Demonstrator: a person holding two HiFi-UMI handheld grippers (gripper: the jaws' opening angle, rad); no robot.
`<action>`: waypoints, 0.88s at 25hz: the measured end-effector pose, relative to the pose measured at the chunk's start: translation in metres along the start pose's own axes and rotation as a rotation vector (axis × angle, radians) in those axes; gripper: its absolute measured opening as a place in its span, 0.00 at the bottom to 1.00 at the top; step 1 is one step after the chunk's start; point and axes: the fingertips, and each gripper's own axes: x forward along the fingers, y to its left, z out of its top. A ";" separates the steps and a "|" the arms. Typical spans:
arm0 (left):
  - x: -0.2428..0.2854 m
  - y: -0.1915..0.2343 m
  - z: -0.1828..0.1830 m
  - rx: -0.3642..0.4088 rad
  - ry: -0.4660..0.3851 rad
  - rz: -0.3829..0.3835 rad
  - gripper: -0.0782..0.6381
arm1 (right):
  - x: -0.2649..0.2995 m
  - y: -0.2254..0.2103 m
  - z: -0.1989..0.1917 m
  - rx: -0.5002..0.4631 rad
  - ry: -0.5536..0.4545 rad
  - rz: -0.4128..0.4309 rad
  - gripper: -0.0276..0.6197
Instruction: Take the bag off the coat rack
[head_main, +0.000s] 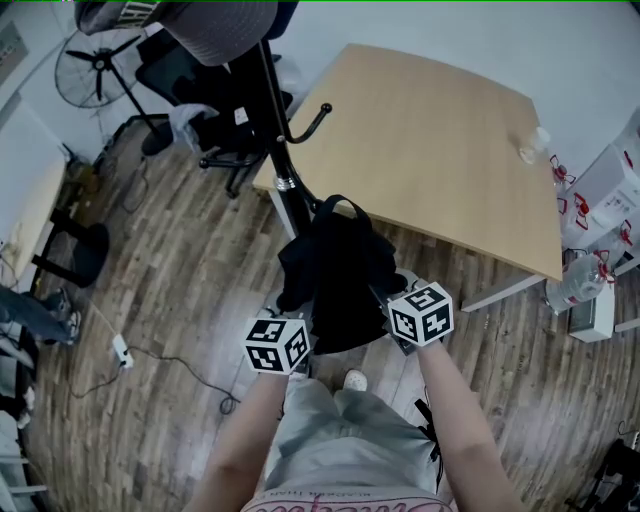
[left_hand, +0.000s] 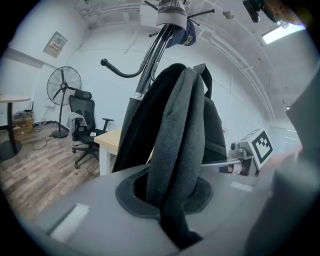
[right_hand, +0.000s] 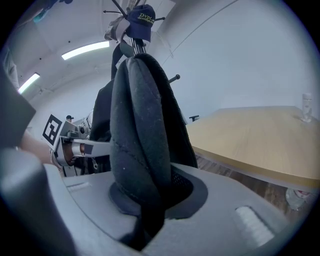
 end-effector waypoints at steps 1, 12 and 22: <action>0.002 -0.004 0.000 0.002 0.002 -0.008 0.19 | -0.004 -0.002 -0.001 0.003 -0.002 -0.009 0.12; 0.027 -0.051 0.011 0.046 0.012 -0.131 0.19 | -0.054 -0.030 0.001 0.023 -0.028 -0.150 0.12; 0.047 -0.101 0.045 0.135 0.000 -0.285 0.19 | -0.111 -0.049 0.025 0.014 -0.104 -0.333 0.11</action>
